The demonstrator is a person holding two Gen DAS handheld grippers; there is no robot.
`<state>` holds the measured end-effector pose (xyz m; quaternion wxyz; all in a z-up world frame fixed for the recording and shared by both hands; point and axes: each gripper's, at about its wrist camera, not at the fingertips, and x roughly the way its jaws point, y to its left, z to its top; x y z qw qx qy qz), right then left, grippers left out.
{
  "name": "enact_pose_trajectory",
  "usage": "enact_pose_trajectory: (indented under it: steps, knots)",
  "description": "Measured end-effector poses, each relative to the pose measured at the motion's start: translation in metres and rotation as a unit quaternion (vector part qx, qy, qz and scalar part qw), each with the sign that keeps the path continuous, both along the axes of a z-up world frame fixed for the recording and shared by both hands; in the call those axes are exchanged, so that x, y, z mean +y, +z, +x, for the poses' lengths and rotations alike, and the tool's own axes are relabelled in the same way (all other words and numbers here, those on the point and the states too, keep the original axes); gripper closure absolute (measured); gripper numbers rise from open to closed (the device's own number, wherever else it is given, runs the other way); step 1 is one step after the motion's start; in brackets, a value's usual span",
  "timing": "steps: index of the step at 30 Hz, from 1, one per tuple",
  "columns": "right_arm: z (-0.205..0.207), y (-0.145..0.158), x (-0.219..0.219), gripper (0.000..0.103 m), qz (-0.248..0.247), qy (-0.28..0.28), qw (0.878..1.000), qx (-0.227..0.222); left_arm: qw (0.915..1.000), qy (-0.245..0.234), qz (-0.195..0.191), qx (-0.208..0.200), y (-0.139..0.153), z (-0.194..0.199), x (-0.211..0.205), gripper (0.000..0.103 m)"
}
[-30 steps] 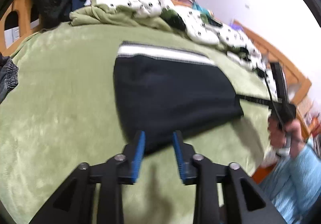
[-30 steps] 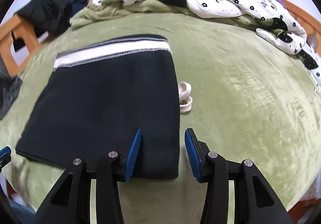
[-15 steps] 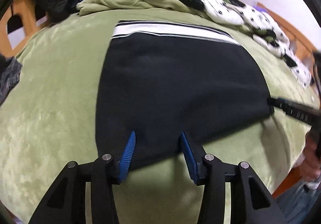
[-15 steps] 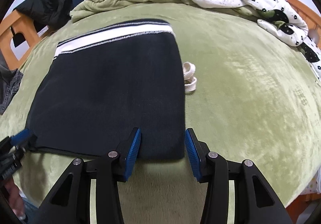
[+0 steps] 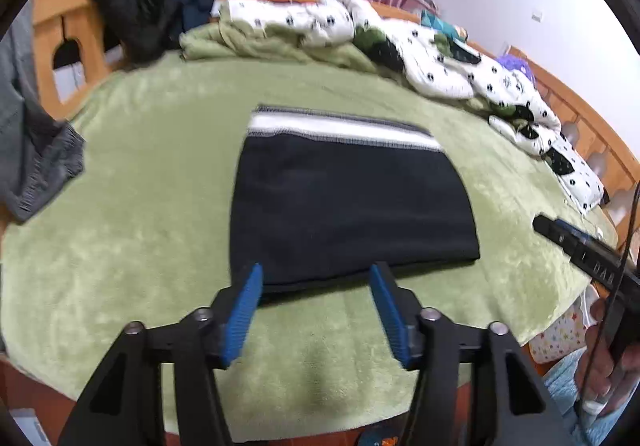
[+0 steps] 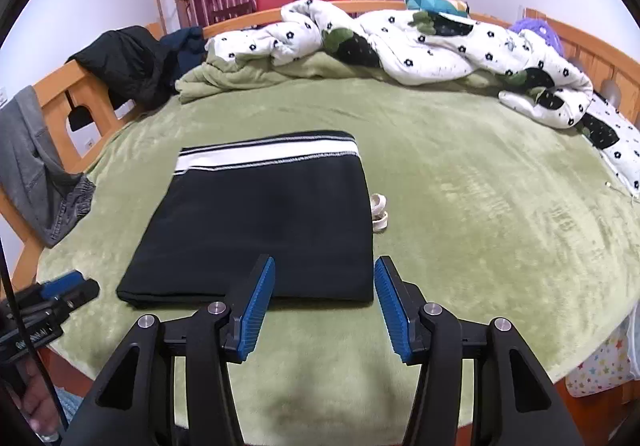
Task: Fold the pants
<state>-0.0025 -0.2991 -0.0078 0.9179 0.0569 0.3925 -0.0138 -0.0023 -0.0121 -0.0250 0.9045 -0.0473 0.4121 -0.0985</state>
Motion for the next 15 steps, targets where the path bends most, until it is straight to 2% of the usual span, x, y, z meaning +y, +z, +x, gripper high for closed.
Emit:
enact_pose_trajectory:
  steps: [2, 4, 6, 10, 15]
  knots:
    - [-0.007, 0.005, 0.004, 0.037, -0.004, 0.001, 1.000, -0.006, 0.9996, 0.012, 0.010, -0.022, 0.011, -0.011, 0.001, 0.039]
    - [-0.016, 0.012, 0.009, 0.015, -0.016, 0.004, 1.000, -0.020, 0.9993, 0.020, 0.012, -0.030, 0.018, -0.019, 0.002, 0.035]
    - [-0.024, 0.017, 0.016, 0.008, -0.029, 0.008, 0.999, -0.034, 0.9992, 0.022, 0.007, -0.031, 0.021, -0.025, 0.003, 0.034]
    - [-0.037, 0.019, 0.024, 0.007, -0.032, 0.016, 0.999, -0.028, 0.9988, 0.025, 0.025, -0.032, 0.023, -0.033, 0.001, 0.034]
    - [-0.046, 0.018, 0.028, 0.006, -0.037, 0.018, 0.999, -0.019, 0.9983, 0.029, 0.030, -0.039, 0.026, -0.041, 0.000, 0.034]
